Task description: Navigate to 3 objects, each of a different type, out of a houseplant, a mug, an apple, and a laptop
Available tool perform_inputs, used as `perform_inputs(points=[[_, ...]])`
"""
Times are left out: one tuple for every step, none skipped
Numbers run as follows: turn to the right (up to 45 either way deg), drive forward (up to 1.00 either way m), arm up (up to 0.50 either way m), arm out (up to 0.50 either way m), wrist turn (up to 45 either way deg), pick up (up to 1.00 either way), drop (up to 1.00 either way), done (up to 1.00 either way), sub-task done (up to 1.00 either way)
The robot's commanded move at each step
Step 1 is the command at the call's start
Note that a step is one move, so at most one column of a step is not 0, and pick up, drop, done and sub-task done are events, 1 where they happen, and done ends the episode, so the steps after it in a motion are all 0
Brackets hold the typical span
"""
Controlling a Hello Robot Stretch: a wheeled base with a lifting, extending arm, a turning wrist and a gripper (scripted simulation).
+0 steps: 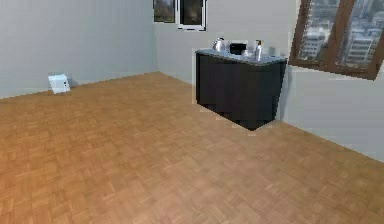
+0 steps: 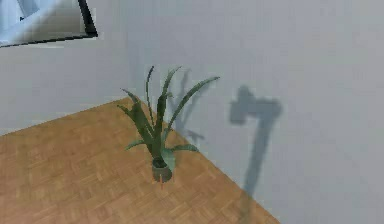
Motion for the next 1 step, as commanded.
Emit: perform_inputs(points=[[0.0, 1.0, 0.0, 0.0, 0.0, 0.0, 0.0, 0.0, 0.0]])
